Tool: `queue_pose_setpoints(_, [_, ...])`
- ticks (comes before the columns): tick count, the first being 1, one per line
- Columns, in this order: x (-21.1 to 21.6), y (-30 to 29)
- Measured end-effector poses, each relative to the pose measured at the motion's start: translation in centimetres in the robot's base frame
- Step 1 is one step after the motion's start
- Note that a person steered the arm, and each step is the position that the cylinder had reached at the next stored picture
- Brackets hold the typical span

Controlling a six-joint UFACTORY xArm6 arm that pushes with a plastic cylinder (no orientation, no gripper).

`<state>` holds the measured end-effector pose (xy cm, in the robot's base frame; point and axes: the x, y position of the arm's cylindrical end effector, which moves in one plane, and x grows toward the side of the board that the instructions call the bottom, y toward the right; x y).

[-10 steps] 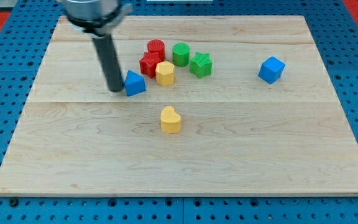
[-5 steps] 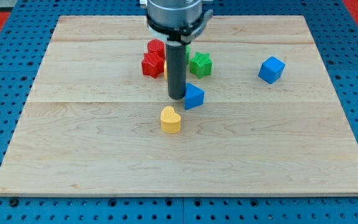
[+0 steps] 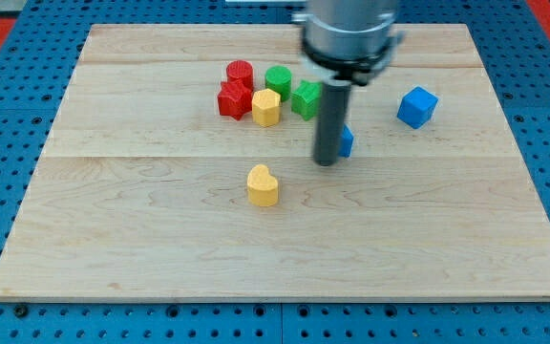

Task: Place the blue blocks to the right center of the board

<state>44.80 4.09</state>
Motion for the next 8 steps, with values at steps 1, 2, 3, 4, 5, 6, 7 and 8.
queue_pose_setpoints(1, [-0.3, -0.3])
queue_pose_setpoints(2, [-1.5, 2.3])
queue_pose_setpoints(3, [-2.9, 6.9])
queue_pose_setpoints(4, [-4.1, 2.6])
queue_pose_setpoints(5, [-5.4, 0.7])
queue_pose_setpoints(6, [-6.2, 1.1])
queue_pose_setpoints(7, [-5.7, 8.0])
queue_pose_setpoints(8, [-4.6, 9.9])
